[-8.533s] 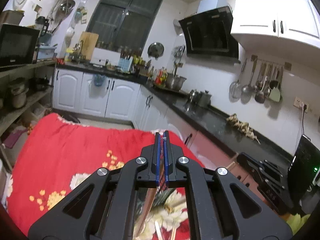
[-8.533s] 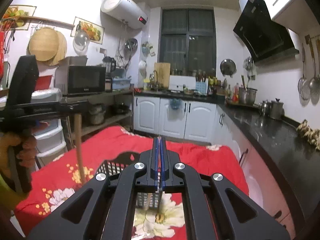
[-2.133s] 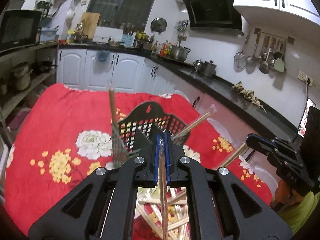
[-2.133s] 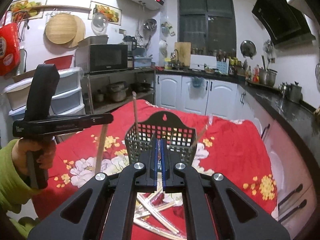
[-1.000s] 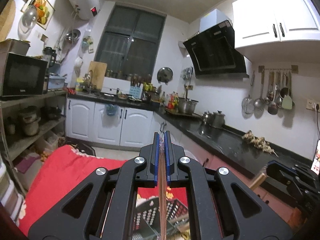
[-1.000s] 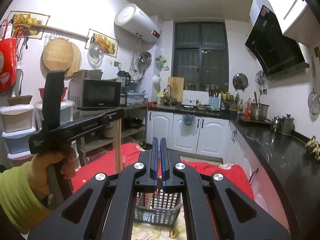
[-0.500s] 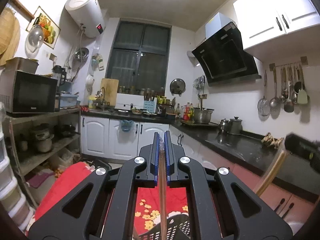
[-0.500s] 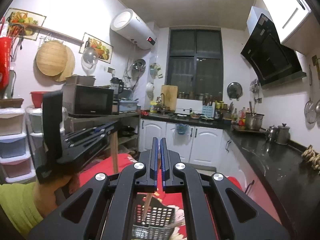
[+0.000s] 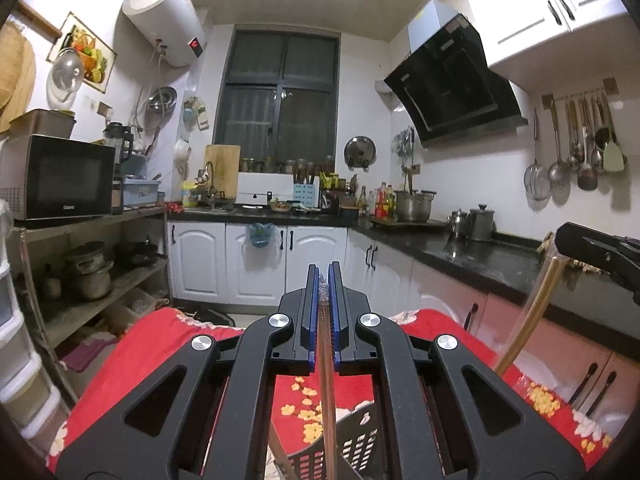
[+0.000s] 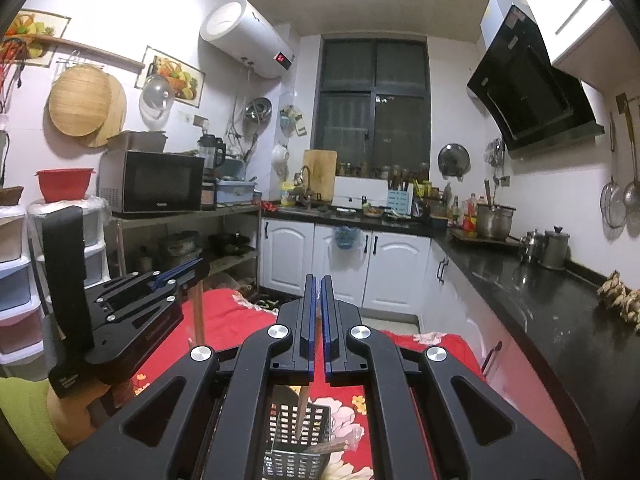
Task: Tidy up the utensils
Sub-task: 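Open the left gripper over the caddy while the right gripper opens too, then withdraw both grippers from the caddy back toward the chopstick pile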
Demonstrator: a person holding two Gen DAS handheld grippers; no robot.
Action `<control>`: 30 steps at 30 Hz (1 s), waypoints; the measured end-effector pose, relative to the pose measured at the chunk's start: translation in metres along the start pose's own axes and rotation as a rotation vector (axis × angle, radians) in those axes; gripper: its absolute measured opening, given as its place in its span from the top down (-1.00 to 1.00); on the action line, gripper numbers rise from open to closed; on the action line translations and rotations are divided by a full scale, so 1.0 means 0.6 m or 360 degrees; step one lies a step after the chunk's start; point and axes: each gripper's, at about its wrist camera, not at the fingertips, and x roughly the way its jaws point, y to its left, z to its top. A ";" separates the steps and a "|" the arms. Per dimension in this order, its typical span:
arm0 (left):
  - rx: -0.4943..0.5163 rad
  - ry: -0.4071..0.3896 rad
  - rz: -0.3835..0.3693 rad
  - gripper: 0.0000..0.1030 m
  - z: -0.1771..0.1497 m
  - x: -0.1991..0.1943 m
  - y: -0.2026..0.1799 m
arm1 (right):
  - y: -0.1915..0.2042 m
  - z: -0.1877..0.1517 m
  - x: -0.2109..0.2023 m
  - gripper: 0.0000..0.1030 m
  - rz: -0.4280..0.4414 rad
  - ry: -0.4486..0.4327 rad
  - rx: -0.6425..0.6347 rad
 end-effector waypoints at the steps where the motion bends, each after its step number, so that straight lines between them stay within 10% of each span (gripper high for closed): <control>1: 0.0003 0.0009 0.0000 0.95 -0.004 0.003 0.000 | 0.000 -0.005 0.005 0.94 -0.0002 0.0013 0.0004; 13: 0.0011 0.0146 0.0004 0.92 -0.058 0.037 0.018 | -0.001 -0.048 0.059 0.90 -0.0033 0.0142 0.0085; 17: -0.0064 0.0235 -0.0008 0.28 -0.069 0.040 0.031 | -0.004 -0.062 0.063 0.65 -0.0066 0.0202 0.0117; 30: -0.0257 0.0307 -0.0104 -0.59 -0.066 -0.017 0.063 | 0.000 -0.081 0.022 -0.38 -0.0099 0.0273 0.0112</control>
